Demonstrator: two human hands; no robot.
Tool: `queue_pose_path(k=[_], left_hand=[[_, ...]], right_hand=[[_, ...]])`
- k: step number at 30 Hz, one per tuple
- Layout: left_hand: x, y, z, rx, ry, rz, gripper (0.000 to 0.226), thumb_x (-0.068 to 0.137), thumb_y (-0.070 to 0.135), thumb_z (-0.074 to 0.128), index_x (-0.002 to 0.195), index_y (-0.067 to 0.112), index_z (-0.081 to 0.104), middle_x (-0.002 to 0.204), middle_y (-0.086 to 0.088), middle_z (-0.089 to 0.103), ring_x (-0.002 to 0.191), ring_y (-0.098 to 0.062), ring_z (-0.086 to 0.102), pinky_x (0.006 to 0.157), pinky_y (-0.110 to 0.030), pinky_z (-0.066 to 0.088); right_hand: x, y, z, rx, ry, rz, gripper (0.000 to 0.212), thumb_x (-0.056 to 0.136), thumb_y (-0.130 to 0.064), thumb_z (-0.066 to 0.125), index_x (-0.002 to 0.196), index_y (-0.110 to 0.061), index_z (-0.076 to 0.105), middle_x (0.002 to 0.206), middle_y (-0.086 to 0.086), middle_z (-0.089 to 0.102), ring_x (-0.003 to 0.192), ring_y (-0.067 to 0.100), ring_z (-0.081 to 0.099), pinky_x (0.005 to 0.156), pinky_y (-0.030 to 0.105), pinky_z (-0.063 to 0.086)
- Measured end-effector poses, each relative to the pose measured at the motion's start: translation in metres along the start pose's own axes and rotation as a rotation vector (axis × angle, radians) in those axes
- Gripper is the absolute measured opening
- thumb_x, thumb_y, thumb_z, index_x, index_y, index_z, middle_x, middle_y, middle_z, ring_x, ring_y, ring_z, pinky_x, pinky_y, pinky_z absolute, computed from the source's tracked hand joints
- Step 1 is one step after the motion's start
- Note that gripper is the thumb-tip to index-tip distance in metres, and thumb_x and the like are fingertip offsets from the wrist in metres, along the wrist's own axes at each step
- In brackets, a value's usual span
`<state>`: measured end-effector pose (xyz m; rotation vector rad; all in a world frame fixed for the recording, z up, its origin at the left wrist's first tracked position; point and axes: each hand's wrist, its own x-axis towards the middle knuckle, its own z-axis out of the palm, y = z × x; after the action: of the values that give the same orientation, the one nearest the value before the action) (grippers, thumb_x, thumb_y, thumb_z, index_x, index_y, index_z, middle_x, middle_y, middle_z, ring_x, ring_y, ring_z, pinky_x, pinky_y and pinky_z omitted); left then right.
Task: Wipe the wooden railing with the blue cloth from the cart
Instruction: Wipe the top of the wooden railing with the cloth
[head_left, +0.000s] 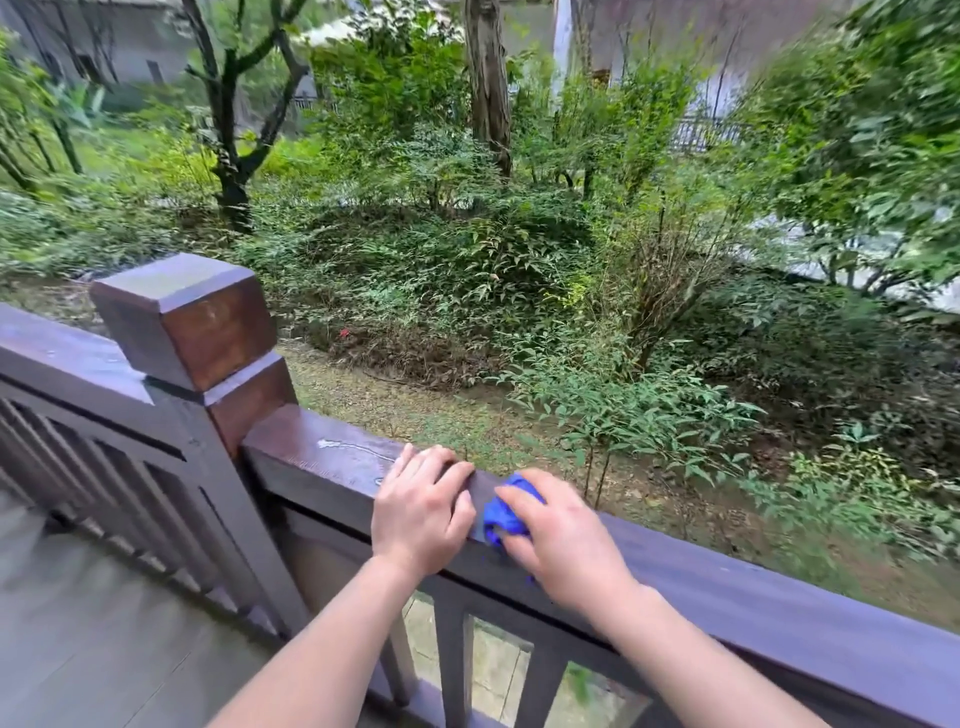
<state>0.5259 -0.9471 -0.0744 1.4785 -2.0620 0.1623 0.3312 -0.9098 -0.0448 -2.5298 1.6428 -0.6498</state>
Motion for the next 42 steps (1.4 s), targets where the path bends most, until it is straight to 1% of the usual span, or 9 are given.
queue_pose_path(k=[3, 7, 12, 16, 21, 31, 33, 38, 42], left_hand=[[-0.001, 0.000, 0.000, -0.012, -0.005, 0.000, 0.035, 0.084, 0.033, 0.047, 0.109, 0.023, 0.069, 0.112, 0.001, 0.066, 0.106, -0.022, 0.060, 0.112, -0.046, 0.039], [-0.001, -0.002, 0.003, -0.020, 0.014, 0.008, 0.036, 0.082, 0.033, 0.047, 0.108, 0.023, 0.070, 0.112, 0.000, 0.068, 0.109, -0.022, 0.061, 0.111, -0.043, 0.040], [-0.002, -0.002, 0.006, -0.006, 0.023, 0.017, 0.036, 0.083, 0.032, 0.048, 0.112, 0.023, 0.067, 0.116, 0.000, 0.065, 0.111, -0.022, 0.058, 0.113, -0.042, 0.039], [-0.003, -0.003, 0.006, 0.005, 0.019, 0.039, 0.034, 0.085, 0.033, 0.048, 0.114, 0.024, 0.065, 0.117, -0.001, 0.063, 0.114, -0.022, 0.057, 0.114, -0.038, 0.035], [-0.004, -0.003, 0.006, 0.017, 0.001, 0.022, 0.037, 0.085, 0.033, 0.048, 0.117, 0.024, 0.064, 0.121, -0.001, 0.064, 0.118, -0.023, 0.056, 0.107, -0.033, 0.036], [-0.003, -0.003, -0.012, -0.170, -0.033, 0.004, 0.042, 0.086, 0.028, 0.045, 0.119, 0.016, 0.068, 0.124, -0.005, 0.067, 0.121, -0.022, 0.059, 0.117, -0.051, 0.034], [-0.003, -0.018, -0.021, -0.246, 0.016, 0.042, 0.041, 0.083, 0.023, 0.049, 0.118, 0.015, 0.068, 0.124, -0.007, 0.066, 0.120, -0.022, 0.059, 0.116, -0.049, 0.036], [0.016, -0.112, -0.059, -0.122, 0.152, 0.076, 0.036, 0.086, 0.020, 0.049, 0.112, 0.009, 0.070, 0.120, -0.010, 0.067, 0.116, -0.024, 0.056, 0.112, -0.046, 0.039], [0.030, -0.181, -0.070, 0.042, -0.089, 0.043, 0.048, 0.092, 0.027, 0.036, 0.118, 0.005, 0.069, 0.126, -0.015, 0.065, 0.121, -0.033, 0.059, 0.109, -0.048, 0.043]], right_hand=[[0.016, -0.002, -0.001, -0.007, 0.059, 0.150, 0.044, 0.086, -0.034, 0.060, 0.128, -0.019, 0.055, 0.136, 0.010, 0.048, 0.120, 0.031, 0.044, 0.104, 0.035, 0.035], [-0.004, -0.019, 0.010, 0.015, 0.007, -0.070, 0.039, 0.082, -0.038, 0.055, 0.119, -0.024, 0.055, 0.130, 0.008, 0.052, 0.113, 0.027, 0.049, 0.096, 0.032, 0.043], [0.019, -0.007, 0.005, 0.012, 0.034, 0.067, 0.046, 0.085, -0.032, 0.061, 0.128, -0.017, 0.055, 0.136, 0.012, 0.048, 0.120, 0.031, 0.045, 0.105, 0.036, 0.037], [0.003, -0.014, 0.012, 0.045, 0.030, -0.038, 0.047, 0.079, -0.032, 0.065, 0.123, -0.020, 0.055, 0.131, 0.012, 0.053, 0.117, 0.031, 0.049, 0.098, 0.038, 0.044], [0.018, -0.007, 0.012, 0.052, 0.034, -0.005, 0.049, 0.078, -0.032, 0.066, 0.125, -0.019, 0.057, 0.131, 0.009, 0.052, 0.118, 0.029, 0.047, 0.102, 0.035, 0.039], [0.031, -0.024, 0.022, 0.021, 0.032, -0.051, 0.046, 0.077, -0.026, 0.068, 0.122, -0.017, 0.060, 0.130, 0.013, 0.055, 0.118, 0.032, 0.050, 0.103, 0.040, 0.042], [0.034, -0.028, 0.027, 0.022, 0.012, -0.088, 0.045, 0.080, -0.031, 0.067, 0.123, -0.020, 0.059, 0.132, 0.010, 0.054, 0.120, 0.030, 0.050, 0.103, 0.038, 0.042], [0.057, -0.054, 0.036, 0.017, 0.066, 0.113, 0.044, 0.082, -0.032, 0.070, 0.123, -0.019, 0.061, 0.135, 0.008, 0.052, 0.121, 0.029, 0.047, 0.102, 0.037, 0.041], [0.062, -0.083, 0.053, -0.021, 0.019, -0.002, 0.047, 0.075, -0.034, 0.073, 0.119, -0.023, 0.062, 0.131, 0.004, 0.055, 0.118, 0.027, 0.053, 0.094, 0.036, 0.049]])
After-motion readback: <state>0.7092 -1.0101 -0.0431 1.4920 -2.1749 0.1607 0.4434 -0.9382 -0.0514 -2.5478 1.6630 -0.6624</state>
